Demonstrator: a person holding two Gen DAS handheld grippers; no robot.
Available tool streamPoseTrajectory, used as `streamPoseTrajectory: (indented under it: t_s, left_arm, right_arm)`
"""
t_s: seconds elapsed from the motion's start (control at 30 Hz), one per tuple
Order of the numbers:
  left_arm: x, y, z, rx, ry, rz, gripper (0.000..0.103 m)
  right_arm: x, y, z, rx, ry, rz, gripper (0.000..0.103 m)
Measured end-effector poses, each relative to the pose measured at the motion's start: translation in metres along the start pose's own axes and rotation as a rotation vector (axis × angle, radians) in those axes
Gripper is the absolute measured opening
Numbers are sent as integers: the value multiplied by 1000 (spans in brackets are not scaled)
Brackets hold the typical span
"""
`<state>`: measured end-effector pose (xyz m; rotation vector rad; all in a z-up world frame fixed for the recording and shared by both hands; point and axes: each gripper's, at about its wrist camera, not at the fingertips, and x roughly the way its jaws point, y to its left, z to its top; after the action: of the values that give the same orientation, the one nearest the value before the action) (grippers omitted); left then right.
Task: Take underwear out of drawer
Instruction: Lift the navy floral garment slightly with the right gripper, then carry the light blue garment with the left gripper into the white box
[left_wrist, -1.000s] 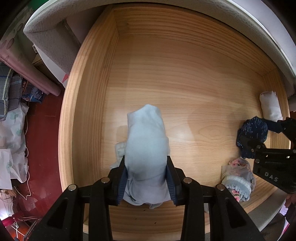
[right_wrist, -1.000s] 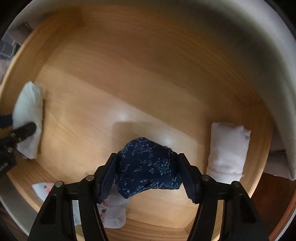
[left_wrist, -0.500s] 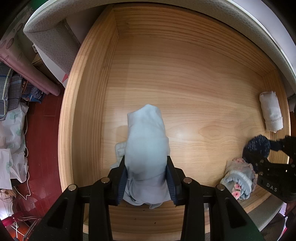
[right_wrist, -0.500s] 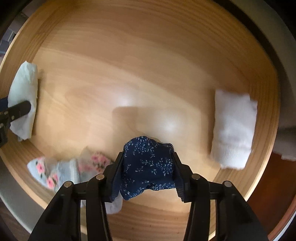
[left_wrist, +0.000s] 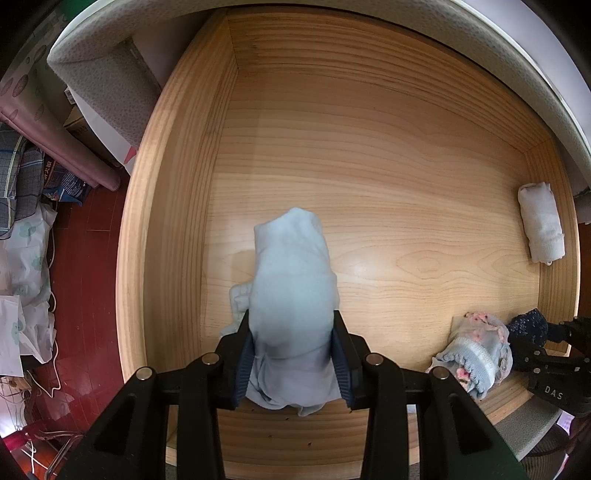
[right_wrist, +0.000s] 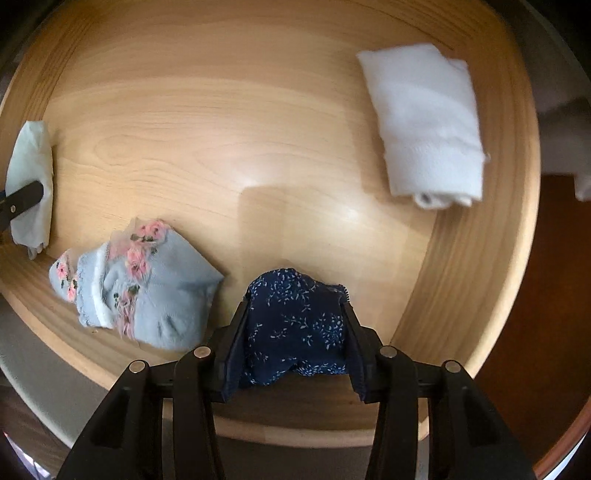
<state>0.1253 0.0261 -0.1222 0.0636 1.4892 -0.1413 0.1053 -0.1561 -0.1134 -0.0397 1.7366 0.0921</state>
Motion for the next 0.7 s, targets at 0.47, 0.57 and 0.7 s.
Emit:
streamPoseTrajectory:
  t_s: [0.47,0.57,0.7]
  left_arm:
    - [-2,-1,0,16,-10,10,38]
    - [-5,-3,-1,19,-10,13,38]
    - [-19,-13,-5,58,-35,12,38]
  right_arm:
    - [18,-48,-12,64,8,47,42]
    - [22,-29,-20,50,4,22,42]
    - [10,-23,-20,48,2,26,42]
